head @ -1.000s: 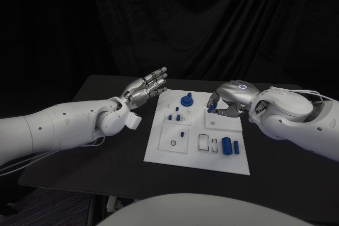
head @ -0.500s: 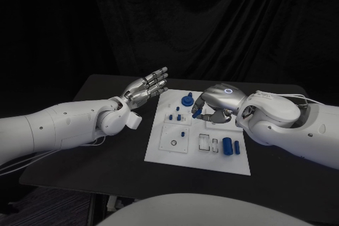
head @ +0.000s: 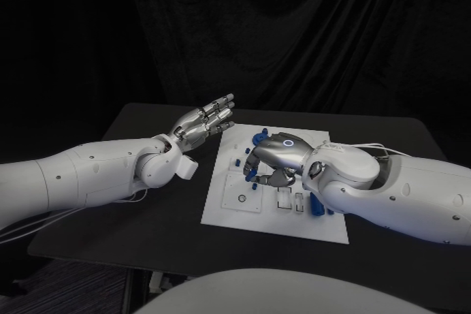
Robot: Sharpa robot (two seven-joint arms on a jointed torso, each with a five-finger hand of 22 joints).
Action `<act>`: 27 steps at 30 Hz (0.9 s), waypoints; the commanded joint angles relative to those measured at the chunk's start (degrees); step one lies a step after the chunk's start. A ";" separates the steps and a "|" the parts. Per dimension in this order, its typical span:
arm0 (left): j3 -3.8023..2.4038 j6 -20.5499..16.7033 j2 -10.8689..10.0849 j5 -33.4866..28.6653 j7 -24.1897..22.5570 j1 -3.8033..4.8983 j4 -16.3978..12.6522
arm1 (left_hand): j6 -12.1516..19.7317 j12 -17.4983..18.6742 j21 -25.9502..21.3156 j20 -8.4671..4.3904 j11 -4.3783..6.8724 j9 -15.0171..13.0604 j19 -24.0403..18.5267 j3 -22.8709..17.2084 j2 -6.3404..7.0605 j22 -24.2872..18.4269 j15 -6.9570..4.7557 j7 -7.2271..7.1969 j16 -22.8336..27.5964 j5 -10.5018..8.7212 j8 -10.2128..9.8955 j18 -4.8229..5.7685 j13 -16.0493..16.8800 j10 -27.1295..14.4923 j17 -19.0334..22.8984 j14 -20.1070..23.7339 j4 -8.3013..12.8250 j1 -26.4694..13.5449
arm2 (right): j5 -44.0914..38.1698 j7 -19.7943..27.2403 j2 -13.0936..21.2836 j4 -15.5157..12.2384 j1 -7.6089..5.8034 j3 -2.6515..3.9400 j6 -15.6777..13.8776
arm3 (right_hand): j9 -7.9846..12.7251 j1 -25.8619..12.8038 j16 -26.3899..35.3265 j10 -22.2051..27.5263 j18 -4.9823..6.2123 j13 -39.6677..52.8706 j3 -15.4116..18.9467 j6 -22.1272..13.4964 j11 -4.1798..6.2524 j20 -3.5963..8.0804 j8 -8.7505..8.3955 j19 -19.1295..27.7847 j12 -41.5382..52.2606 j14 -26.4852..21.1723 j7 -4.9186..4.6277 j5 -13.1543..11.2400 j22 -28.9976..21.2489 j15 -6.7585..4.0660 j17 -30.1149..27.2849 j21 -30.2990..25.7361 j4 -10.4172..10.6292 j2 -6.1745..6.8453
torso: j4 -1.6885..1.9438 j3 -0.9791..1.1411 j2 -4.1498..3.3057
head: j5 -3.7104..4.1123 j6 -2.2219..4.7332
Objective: Assemble the parts on the task board
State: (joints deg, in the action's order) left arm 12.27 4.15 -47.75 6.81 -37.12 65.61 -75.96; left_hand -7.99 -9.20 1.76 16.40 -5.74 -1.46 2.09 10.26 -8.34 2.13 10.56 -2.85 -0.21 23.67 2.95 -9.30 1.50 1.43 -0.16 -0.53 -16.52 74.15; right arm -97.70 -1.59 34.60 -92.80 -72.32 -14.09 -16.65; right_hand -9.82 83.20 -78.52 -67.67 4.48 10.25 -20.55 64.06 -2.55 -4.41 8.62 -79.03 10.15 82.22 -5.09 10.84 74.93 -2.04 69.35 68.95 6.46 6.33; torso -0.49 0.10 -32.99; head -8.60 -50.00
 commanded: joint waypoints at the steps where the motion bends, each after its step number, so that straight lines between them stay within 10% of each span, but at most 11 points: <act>1: -0.05 0.89 0.35 0.03 -0.45 -0.12 0.15 | 0.07 0.01 0.24 0.16 0.07 0.02 0.36 0.36 -0.42 -0.07 0.49 0.41 -0.05 -0.22 -0.18 -0.42 -0.05 -0.08 -0.03 0.04 -0.01 -0.71 | -1.85 -0.09 -0.66 0.79 0.98 0.05 2.16 | -1.20 0.25 -0.16 -0.26 -0.16 -0.05 0.10 -0.09 -0.11 -0.15 -0.17 0.02 -0.39 -0.08 -0.14 0.15 9.27 0.49 -0.10 -0.21 -0.30 0.01 | 0.04 -0.09 0.07 | -0.22 0.00; 27: -0.05 0.97 0.93 0.03 -0.48 -0.31 0.64 | -0.03 -0.09 0.25 0.16 -0.14 -0.02 0.31 0.52 -2.20 -0.12 0.51 0.90 -0.02 1.21 -0.11 -0.39 -0.04 -0.19 -0.01 0.10 0.05 -0.88 | -7.12 -0.53 -4.96 5.35 4.73 0.03 4.96 | -1.33 0.94 0.05 -0.90 -0.11 -0.07 -0.38 -0.50 -0.09 -0.36 -0.64 0.11 -0.42 -0.24 -0.50 0.12 9.24 0.63 -0.38 -0.32 -1.11 0.07 | -0.07 -0.07 0.09 | -0.43 0.00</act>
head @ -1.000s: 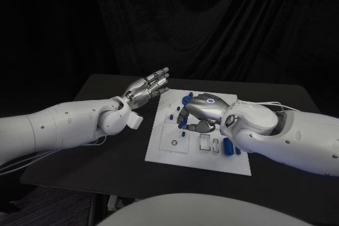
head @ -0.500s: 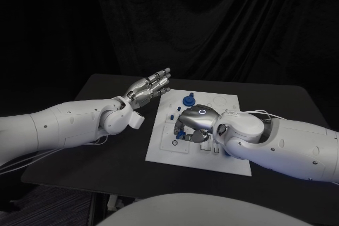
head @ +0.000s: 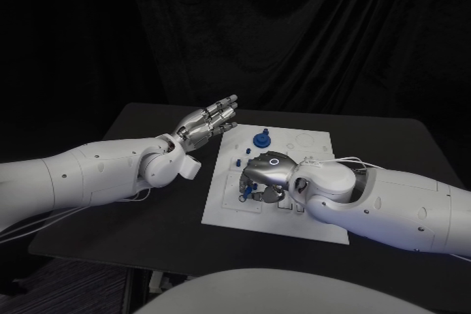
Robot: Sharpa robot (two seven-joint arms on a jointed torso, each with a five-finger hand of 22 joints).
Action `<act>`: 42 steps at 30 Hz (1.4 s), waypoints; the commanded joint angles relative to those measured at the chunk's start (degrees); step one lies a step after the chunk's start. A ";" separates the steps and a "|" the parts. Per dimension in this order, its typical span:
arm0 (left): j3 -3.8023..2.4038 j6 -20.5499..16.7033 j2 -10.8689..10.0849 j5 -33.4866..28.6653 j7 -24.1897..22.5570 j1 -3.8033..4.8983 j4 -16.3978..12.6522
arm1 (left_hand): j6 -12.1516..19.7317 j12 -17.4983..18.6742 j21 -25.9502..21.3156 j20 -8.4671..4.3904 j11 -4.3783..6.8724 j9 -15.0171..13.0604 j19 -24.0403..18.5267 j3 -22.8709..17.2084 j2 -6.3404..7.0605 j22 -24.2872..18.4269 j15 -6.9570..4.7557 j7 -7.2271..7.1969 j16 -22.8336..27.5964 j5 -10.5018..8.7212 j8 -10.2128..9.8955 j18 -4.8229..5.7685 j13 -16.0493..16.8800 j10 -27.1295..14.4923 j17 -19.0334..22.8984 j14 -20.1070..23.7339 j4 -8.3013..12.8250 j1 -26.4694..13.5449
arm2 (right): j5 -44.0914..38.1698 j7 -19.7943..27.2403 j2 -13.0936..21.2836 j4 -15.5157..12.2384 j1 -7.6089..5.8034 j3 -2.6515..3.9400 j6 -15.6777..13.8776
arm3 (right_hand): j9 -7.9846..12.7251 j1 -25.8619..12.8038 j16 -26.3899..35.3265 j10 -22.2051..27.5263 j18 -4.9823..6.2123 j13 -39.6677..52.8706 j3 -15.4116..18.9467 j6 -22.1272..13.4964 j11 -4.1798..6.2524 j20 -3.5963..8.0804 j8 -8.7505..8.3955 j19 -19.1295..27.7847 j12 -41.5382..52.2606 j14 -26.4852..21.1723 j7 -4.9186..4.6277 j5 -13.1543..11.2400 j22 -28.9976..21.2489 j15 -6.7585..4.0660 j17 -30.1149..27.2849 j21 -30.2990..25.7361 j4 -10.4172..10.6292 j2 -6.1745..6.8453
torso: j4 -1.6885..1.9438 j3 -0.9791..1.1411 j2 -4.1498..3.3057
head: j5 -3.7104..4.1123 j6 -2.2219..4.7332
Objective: Assemble the parts on the task board
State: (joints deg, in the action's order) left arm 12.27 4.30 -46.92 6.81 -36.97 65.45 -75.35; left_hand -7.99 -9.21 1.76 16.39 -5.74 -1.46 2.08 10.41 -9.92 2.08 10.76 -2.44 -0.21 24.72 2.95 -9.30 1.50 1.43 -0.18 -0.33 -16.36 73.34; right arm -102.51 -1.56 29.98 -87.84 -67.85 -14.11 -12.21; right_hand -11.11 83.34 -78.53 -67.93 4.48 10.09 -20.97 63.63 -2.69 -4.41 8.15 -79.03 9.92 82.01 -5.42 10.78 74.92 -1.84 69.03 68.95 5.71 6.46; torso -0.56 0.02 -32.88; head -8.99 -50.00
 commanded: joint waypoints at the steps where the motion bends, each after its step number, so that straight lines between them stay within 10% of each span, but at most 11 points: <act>1: -0.05 0.83 0.10 0.03 -0.62 -0.16 0.04 | -0.03 -0.09 0.26 0.16 -0.14 -0.01 0.31 0.36 -0.62 -0.07 0.32 0.49 -0.02 0.16 -0.11 -0.40 -0.04 -0.19 0.00 -0.10 -0.11 -0.07 | -2.42 -0.55 -0.46 0.50 0.31 0.05 0.56 | -0.05 0.83 0.04 -0.76 -0.11 0.12 0.03 -0.09 0.07 -0.37 -0.19 0.09 -0.15 -0.02 -0.19 0.18 9.27 0.43 -0.03 -0.26 -0.42 -0.06 | 0.00 0.02 -0.02 | -0.02 0.00; 42: -0.05 1.40 0.52 0.03 -0.24 -0.33 0.66 | -0.10 0.09 0.36 0.19 -0.23 -0.03 0.41 0.49 -1.26 -0.02 0.38 1.06 -0.06 0.57 -0.03 -0.41 -0.08 -0.32 -0.03 -0.16 -0.13 -0.19 | -7.04 -0.16 -3.45 3.08 2.01 0.03 1.70 | -0.18 0.89 0.26 -1.73 -0.16 0.46 0.03 -0.28 0.39 -0.43 -0.64 -0.07 0.29 -0.14 -0.15 0.13 9.38 0.34 -0.36 0.15 -0.90 0.34 | -0.07 -0.02 0.00 | -0.16 0.00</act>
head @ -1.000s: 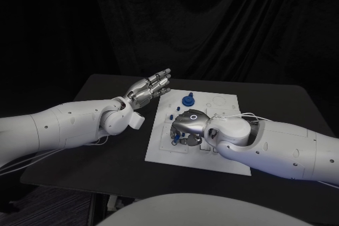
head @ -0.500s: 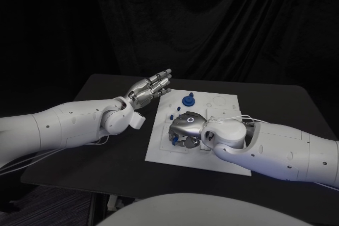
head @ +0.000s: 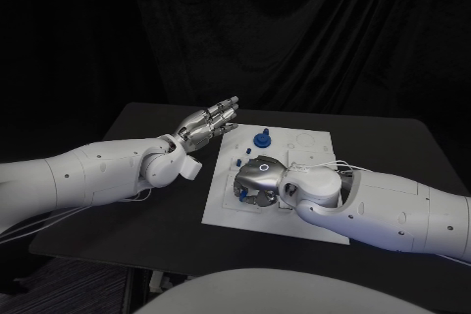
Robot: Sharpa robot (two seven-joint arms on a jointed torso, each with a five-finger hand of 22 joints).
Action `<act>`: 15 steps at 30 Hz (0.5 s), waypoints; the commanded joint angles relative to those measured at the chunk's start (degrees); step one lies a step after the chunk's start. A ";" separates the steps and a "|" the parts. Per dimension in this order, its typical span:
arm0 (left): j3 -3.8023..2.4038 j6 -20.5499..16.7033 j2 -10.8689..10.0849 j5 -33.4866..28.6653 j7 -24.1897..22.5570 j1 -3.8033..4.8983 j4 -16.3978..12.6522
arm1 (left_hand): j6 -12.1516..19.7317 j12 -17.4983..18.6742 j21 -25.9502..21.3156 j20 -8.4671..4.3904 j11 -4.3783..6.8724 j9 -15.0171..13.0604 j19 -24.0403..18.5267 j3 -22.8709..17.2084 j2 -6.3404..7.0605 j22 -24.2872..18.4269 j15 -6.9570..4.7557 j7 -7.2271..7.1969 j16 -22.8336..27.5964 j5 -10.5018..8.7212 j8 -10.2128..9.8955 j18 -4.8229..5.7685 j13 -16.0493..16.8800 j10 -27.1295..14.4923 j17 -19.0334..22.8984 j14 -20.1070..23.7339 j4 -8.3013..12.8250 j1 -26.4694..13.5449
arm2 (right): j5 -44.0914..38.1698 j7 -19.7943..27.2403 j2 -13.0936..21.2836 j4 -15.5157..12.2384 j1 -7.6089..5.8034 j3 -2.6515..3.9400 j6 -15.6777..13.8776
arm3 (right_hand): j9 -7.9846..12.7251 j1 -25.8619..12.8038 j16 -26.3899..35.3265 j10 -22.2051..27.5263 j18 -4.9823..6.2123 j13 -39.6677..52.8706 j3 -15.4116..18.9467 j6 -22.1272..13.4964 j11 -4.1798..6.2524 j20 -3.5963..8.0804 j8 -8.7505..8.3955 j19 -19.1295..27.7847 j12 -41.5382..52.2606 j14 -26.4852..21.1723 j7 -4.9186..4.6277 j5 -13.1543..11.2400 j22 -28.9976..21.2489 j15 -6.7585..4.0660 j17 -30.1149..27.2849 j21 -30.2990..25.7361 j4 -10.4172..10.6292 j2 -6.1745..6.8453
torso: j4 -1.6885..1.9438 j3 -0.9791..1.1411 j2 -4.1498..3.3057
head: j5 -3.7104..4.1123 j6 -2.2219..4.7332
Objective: Assemble the parts on the task board
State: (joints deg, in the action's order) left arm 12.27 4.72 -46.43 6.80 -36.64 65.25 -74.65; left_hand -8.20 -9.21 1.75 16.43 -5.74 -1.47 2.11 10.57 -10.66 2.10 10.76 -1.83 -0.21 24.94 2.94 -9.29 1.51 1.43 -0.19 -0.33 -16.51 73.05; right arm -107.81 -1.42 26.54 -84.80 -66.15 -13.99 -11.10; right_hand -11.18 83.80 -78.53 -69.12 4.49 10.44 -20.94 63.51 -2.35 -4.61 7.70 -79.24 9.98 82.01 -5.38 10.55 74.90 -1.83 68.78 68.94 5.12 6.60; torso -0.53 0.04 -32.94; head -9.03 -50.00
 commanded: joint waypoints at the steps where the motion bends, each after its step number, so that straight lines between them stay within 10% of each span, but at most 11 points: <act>1: -0.05 1.00 0.02 0.03 -0.57 -0.13 -0.04 | 0.11 0.09 0.36 0.16 -0.23 -0.02 0.38 0.33 -0.52 -0.03 0.38 0.46 -0.06 0.36 -0.03 -0.41 -0.08 -0.32 -0.02 -0.16 0.03 0.10 | -1.93 -0.36 -0.02 0.04 0.31 -0.08 0.55 | -0.14 0.52 0.25 -0.54 -0.17 0.14 -0.04 -0.09 0.07 -0.20 -0.18 0.10 0.25 -0.13 -0.13 0.37 9.41 0.26 -0.07 0.22 -0.41 0.22 | -0.08 -0.04 0.06 | -0.10 0.00; 15: -0.05 1.21 0.00 0.03 -0.48 -0.18 -0.08 | 0.24 0.14 0.41 0.17 -0.25 0.00 0.43 0.30 -1.05 -0.01 0.44 0.45 -0.10 0.91 -0.07 -0.39 -0.09 -0.39 -0.05 -0.24 0.06 0.07 | -4.45 -1.66 0.06 -0.06 0.39 -0.08 0.45 | -0.31 0.80 0.82 -0.23 0.05 0.32 -0.15 0.23 0.14 0.09 -0.24 0.62 0.18 -0.57 -0.01 0.37 9.18 -0.20 -0.95 -0.66 -0.90 0.33 | -0.05 0.03 0.00 | -0.10 0.00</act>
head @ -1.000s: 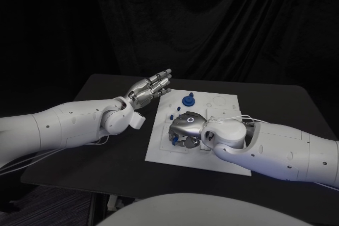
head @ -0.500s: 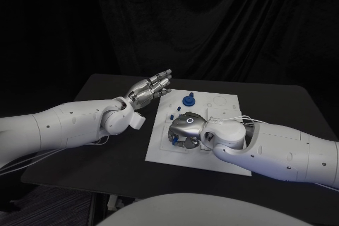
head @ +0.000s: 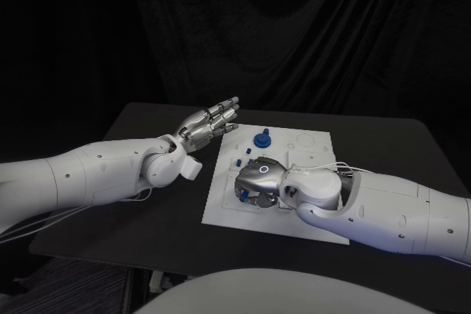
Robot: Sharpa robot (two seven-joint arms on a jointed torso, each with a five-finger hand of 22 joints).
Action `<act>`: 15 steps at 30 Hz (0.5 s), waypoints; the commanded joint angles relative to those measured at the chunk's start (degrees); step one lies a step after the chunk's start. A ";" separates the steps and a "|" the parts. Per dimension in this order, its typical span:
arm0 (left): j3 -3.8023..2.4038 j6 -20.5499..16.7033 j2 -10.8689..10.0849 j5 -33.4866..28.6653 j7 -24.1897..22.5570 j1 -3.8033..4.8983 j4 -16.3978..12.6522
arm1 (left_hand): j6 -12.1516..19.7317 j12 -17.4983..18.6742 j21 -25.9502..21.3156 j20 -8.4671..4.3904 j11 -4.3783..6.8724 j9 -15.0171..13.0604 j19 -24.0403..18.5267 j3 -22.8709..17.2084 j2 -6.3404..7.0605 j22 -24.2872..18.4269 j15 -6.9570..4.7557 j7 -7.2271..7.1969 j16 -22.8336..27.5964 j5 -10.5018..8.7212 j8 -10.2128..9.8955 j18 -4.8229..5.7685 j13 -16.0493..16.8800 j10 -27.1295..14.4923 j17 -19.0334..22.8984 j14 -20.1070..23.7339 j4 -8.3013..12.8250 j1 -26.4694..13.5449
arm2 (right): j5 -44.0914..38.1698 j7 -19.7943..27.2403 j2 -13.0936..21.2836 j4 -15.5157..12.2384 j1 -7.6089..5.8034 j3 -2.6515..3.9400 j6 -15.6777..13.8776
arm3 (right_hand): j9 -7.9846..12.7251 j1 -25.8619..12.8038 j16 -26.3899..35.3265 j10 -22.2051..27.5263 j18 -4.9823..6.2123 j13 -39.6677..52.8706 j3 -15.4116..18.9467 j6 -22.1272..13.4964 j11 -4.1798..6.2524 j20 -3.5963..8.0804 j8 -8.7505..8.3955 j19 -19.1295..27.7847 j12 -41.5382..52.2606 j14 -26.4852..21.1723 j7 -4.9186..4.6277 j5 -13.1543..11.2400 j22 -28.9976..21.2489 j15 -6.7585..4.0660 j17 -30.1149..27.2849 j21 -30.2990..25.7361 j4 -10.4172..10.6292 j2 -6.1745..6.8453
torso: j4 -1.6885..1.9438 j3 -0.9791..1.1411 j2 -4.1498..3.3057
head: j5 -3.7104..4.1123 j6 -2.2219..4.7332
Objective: Assemble the parts on the task board
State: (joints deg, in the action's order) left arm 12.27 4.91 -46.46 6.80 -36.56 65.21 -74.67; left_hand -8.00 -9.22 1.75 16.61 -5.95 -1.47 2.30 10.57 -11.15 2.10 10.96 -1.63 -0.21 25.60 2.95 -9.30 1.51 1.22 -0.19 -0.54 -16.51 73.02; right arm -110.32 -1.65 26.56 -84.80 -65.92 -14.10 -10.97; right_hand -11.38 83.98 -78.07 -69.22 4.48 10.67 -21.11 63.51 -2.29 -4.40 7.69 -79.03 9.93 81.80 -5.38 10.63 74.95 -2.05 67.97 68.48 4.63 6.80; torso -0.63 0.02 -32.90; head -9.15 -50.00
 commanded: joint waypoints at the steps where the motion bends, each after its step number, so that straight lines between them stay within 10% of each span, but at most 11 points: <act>1: -0.05 1.03 0.02 0.03 -0.55 -0.14 -0.07 | 0.03 0.15 0.41 -0.01 -0.04 0.00 0.24 0.30 -0.57 -0.01 0.23 0.25 -0.10 0.25 -0.07 -0.39 -0.09 -0.18 -0.05 -0.03 0.05 0.11 | -1.97 -1.46 0.06 -0.05 0.17 0.03 0.33 | -0.10 0.62 0.37 -0.13 0.06 0.09 0.01 0.23 0.07 -0.12 -0.24 0.41 0.23 -0.36 -0.02 0.29 9.13 0.01 -0.13 -0.20 -0.41 0.13 | 0.05 0.04 -0.04 | 0.01 0.00; 15: -0.05 1.19 -0.07 0.03 -0.35 -0.20 -0.05 | 0.05 0.13 0.44 0.01 -0.06 0.00 0.28 0.28 -0.75 0.01 0.28 0.23 -0.14 0.43 -0.07 -0.38 -0.09 -0.20 -0.07 -0.10 0.08 0.13 | -2.12 -1.64 0.16 -0.07 0.18 0.04 0.70 | -0.19 0.60 0.60 0.04 0.15 0.16 0.00 0.45 0.06 -0.01 -0.21 0.67 0.18 -0.55 0.02 0.27 9.02 -0.10 -0.45 -0.62 -0.50 0.11 | 0.05 0.03 -0.03 | -0.10 0.00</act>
State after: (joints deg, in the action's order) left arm 12.27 5.16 -46.56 6.80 -36.41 65.14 -74.70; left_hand -8.00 -9.22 1.98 16.60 -5.95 -1.47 2.29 10.56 -11.37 2.10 10.96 -1.63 -0.21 25.82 2.94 -9.30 1.51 1.22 -0.19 -0.54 -16.51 73.24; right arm -111.50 -1.87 26.63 -84.82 -65.89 -14.09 -10.81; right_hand -11.52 83.97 -77.67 -69.21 4.48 10.77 -21.17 63.50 -2.29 -4.41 7.64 -78.62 9.73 81.59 -5.37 10.83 74.94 -2.25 67.52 68.15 4.38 6.81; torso -0.61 0.04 -32.92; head -9.31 -50.00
